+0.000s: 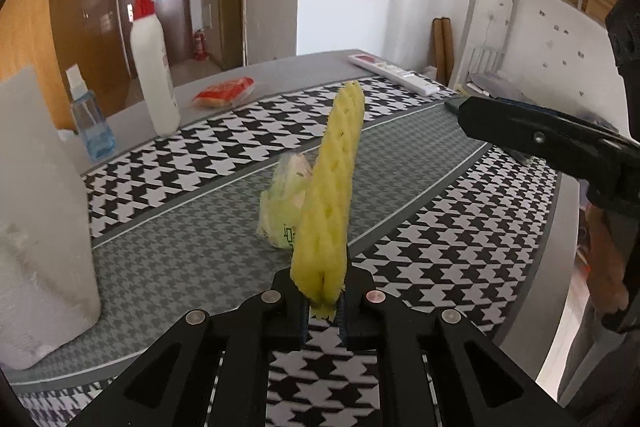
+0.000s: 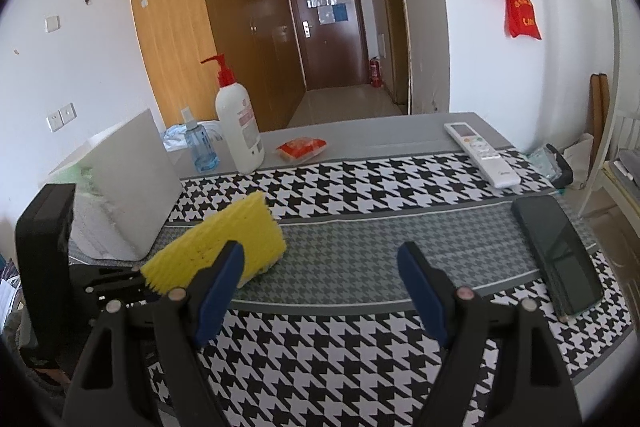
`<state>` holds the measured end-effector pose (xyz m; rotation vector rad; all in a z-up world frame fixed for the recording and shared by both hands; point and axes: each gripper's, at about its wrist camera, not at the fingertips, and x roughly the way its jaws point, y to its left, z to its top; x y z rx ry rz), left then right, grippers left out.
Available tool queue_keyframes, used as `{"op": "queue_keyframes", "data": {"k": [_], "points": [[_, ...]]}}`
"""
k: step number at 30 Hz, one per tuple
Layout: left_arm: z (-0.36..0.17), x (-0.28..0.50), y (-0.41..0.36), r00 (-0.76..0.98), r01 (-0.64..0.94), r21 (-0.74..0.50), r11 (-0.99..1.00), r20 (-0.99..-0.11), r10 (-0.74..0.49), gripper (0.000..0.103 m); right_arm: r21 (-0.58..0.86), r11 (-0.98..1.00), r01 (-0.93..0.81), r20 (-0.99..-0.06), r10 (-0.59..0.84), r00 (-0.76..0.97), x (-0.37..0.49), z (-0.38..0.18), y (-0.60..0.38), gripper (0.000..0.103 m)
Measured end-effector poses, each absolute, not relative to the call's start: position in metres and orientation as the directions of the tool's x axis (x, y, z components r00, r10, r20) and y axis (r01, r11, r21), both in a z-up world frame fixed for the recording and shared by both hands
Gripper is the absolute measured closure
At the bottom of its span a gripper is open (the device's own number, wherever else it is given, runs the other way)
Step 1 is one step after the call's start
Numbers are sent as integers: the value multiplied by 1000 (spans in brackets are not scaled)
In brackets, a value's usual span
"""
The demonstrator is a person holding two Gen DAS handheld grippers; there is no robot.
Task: Organize soft objects
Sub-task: 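Lift the yellow sponge with the left tool, uncovering the wrapped packet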
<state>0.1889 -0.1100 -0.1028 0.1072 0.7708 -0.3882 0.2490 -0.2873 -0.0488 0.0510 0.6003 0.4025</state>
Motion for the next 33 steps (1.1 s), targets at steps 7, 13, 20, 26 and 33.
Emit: {"op": "queue_keyframes", "data": {"k": [7, 13, 20, 26, 33], "points": [[-97, 176, -103, 719, 334, 28, 942, -655, -235, 38, 166, 923, -347, -532, 380, 756, 243, -47, -289, 21], [-99, 181, -100, 718, 310, 26, 950, -662, -216, 38, 159, 922, -352, -534, 380, 755, 239, -47, -285, 21], [-110, 180, -114, 667, 357, 9, 934, -702, -248, 47, 160, 927, -338, -535, 370, 760, 234, -47, -288, 21], [-115, 186, -112, 633, 348, -43, 936, -726, -268, 84, 152, 930, -335, -538, 362, 761, 228, -47, -288, 21], [-109, 175, -113, 627, 397, -83, 914, -703, -336, 92, 159, 934, -321, -535, 355, 767, 223, -45, -291, 21]]}}
